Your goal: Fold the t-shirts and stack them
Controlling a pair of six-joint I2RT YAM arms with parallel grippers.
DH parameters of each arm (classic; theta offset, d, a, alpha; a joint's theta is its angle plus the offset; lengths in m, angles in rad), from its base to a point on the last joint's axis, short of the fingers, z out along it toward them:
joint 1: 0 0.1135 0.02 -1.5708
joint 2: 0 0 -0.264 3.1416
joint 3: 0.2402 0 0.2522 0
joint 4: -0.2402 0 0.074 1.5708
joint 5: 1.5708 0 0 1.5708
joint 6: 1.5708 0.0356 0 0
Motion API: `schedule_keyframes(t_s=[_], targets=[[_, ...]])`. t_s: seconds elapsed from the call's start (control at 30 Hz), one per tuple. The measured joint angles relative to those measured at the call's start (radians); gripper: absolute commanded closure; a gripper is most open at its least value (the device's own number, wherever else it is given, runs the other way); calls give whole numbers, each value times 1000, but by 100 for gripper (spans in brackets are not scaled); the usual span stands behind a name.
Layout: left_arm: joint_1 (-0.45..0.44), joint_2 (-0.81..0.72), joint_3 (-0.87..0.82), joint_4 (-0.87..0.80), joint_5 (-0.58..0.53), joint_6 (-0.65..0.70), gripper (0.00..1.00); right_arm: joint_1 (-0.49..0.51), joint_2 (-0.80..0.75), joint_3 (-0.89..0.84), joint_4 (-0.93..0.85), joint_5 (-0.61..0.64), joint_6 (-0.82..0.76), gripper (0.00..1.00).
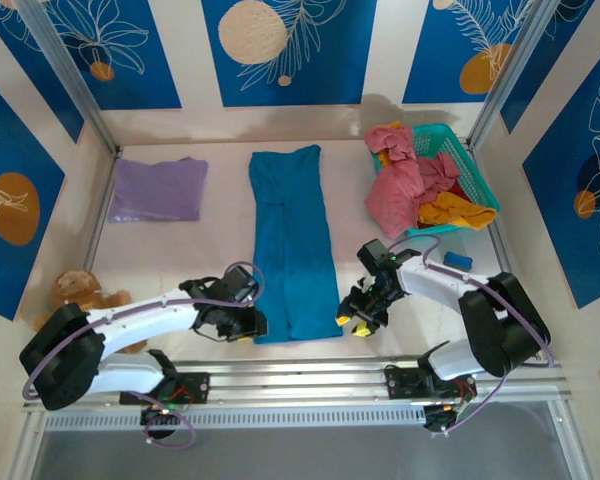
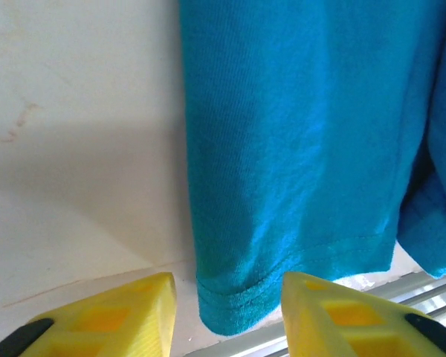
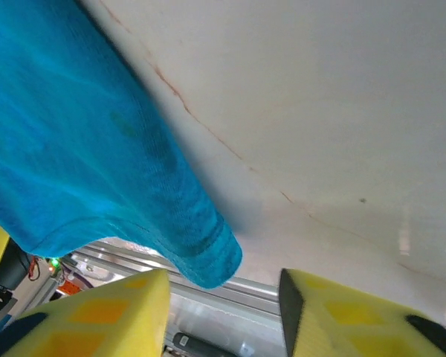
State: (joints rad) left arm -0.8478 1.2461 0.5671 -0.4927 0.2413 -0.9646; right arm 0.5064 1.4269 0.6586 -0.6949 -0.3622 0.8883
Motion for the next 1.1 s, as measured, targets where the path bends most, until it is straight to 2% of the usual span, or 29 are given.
schedule_keyframes(t_s=[0.2,0.43,0.53,0.7,0.9,1.1], targets=[[-3,27,-5,32,12,-10,72,3,54,0,39,-32,-7,66],[-8,40,-5,58,21,-31,87,20,107,3,60,-57,-23,85],[-8,40,-5,86,43,-45,99,20,110,10,63,-64,-25,94],[-9,40,7,93,55,-48,100,19,100,56,27,-54,-23,100],[16,59,80,105,60,-49,100,-19,51,174,-17,-31,-30,100],[138,111,207,114,72,-33,100,-90,111,356,-34,-8,-54,100]])
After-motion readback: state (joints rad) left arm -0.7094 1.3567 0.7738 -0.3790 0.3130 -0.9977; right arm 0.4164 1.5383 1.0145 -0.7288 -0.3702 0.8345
